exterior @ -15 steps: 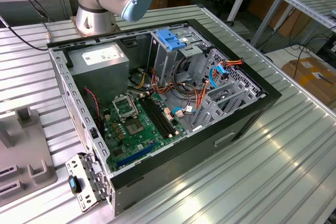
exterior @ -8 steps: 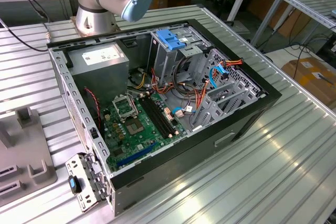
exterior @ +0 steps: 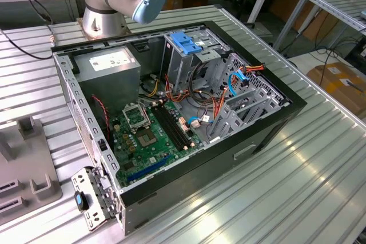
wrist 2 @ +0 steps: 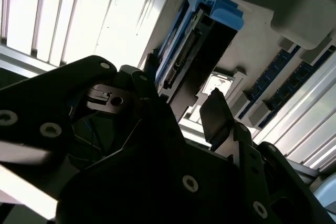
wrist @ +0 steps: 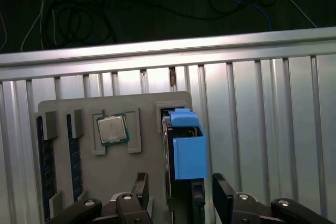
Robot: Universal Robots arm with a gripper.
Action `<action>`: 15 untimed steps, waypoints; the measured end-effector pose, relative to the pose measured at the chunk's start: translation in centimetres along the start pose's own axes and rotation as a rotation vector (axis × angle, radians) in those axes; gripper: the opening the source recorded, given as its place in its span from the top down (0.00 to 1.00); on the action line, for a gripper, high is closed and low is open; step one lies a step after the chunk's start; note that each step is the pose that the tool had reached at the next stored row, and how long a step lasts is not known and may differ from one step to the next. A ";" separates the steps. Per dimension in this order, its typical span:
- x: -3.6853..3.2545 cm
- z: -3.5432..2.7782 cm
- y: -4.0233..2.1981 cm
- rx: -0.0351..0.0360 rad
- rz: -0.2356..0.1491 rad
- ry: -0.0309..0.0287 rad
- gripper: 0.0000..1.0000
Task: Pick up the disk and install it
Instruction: 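Pick up the disk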
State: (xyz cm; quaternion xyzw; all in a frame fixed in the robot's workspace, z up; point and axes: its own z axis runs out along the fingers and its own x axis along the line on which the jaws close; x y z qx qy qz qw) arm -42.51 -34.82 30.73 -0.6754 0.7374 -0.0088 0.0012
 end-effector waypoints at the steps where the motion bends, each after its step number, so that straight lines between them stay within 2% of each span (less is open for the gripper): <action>1: -0.02 0.03 0.00 -0.0001 0.000 0.0001 0.40; 11: -0.03 0.07 0.00 -0.0001 0.000 0.0001 0.41; 15: -0.04 0.08 0.00 -0.0002 0.000 0.0001 0.65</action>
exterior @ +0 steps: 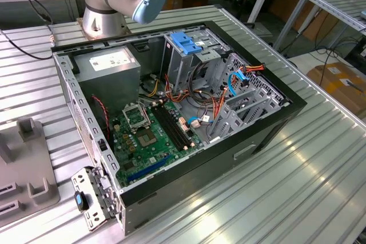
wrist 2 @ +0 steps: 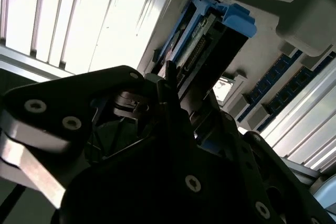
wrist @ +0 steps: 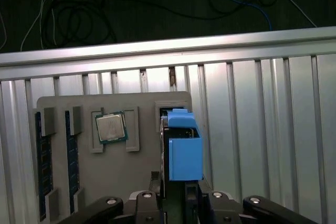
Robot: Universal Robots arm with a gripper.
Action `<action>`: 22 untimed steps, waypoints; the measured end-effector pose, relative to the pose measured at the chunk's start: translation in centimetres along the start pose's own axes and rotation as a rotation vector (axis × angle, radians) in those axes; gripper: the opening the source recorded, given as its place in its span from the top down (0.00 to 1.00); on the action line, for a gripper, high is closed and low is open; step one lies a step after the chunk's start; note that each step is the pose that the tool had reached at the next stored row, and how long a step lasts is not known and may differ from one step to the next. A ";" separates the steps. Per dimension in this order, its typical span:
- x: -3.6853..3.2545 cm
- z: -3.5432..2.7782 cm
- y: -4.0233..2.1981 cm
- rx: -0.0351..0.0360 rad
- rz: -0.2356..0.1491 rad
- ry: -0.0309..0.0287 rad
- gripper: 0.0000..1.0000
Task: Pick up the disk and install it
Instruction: 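Pick up the disk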
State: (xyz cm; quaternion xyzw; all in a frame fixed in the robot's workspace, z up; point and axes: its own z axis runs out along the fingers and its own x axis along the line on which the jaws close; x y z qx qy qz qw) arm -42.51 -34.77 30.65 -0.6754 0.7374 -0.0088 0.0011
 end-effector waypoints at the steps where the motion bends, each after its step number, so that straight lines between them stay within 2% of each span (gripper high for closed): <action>1: 0.00 0.01 0.00 0.0000 0.000 0.0000 0.65; 17: -0.03 0.05 0.00 0.0002 0.000 -0.0001 0.65; 19: -0.04 -0.16 0.00 0.0006 0.000 -0.0003 0.65; 22: -0.02 -1.64 -0.02 0.0001 0.000 0.0001 0.65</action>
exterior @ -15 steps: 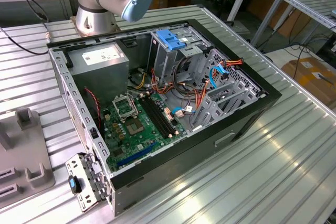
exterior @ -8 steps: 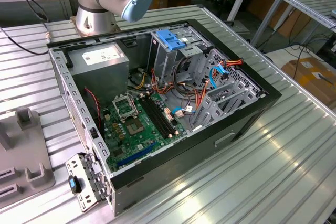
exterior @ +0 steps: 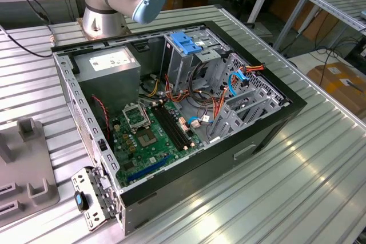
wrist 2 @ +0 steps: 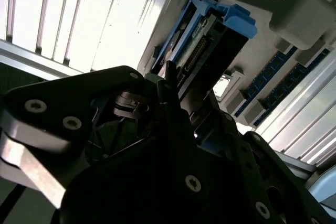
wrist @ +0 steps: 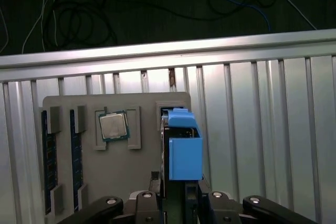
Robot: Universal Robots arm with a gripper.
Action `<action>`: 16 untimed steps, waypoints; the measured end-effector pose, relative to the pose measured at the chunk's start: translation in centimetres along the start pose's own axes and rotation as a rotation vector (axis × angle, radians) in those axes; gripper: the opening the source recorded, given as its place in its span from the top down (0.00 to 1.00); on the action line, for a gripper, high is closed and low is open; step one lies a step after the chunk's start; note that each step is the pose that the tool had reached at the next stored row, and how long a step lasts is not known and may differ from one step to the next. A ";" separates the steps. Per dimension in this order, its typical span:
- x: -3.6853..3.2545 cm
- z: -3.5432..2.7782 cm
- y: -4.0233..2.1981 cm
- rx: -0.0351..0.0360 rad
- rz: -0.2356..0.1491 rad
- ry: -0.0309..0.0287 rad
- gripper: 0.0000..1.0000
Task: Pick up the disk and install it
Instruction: 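Pick up the disk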
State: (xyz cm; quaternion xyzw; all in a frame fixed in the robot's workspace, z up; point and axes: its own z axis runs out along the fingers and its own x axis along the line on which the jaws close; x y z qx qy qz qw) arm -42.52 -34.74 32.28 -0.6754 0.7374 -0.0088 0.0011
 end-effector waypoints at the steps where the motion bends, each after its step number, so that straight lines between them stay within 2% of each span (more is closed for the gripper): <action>1: 0.00 -0.40 -0.01 0.0001 0.000 -0.0001 0.65; 3: 0.01 -0.67 -0.01 0.0001 0.000 -0.0001 0.65; 16: 0.01 -0.95 -0.01 0.0001 0.000 -0.0001 0.65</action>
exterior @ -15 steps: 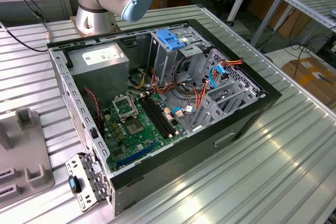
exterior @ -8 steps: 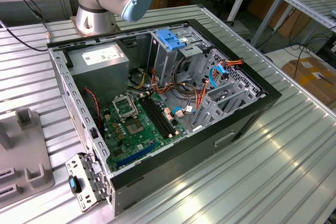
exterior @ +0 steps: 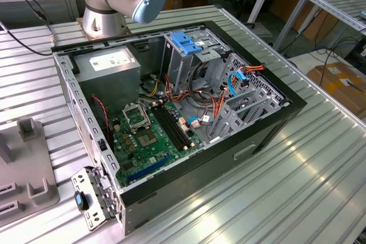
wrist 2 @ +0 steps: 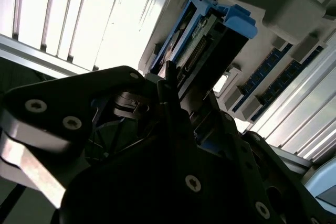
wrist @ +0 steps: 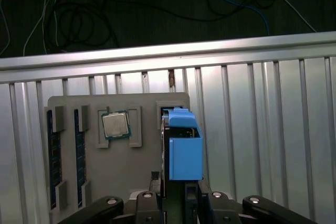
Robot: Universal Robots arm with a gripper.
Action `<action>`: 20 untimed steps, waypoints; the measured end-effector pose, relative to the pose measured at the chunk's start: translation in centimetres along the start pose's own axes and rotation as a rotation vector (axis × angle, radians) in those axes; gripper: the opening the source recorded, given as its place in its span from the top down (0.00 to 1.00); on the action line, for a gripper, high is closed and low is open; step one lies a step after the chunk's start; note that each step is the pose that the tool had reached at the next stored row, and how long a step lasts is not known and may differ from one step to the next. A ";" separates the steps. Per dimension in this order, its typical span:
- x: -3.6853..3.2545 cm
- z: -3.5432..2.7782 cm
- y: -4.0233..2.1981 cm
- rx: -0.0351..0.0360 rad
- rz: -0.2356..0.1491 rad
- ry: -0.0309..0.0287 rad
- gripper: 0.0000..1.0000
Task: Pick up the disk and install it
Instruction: 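Pick up the disk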
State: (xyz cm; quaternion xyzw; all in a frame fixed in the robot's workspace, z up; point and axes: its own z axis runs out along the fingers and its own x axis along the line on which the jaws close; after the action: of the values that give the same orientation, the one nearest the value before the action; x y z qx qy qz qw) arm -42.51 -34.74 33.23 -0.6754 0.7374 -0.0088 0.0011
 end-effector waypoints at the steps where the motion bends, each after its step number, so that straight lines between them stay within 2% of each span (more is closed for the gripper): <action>1: 0.00 -0.02 0.00 0.0000 0.000 0.0000 0.65; 3: 0.00 -0.27 0.00 -0.0004 -0.001 0.0003 0.65; 5: 0.01 -0.77 -0.01 -0.0001 -0.001 0.0000 0.65; 9: 0.02 -2.45 -0.03 -0.0001 -0.001 0.0000 0.65; 12: 0.04 -4.10 -0.06 -0.0001 -0.002 0.0001 0.65; 14: 0.06 -5.75 -0.08 0.0000 -0.002 0.0000 0.65; 20: 0.09 -8.75 -0.13 -0.0001 -0.002 0.0001 0.65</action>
State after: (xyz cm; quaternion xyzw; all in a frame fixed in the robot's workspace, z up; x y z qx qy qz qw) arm -42.51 -34.74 41.98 -0.6760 0.7369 -0.0088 0.0011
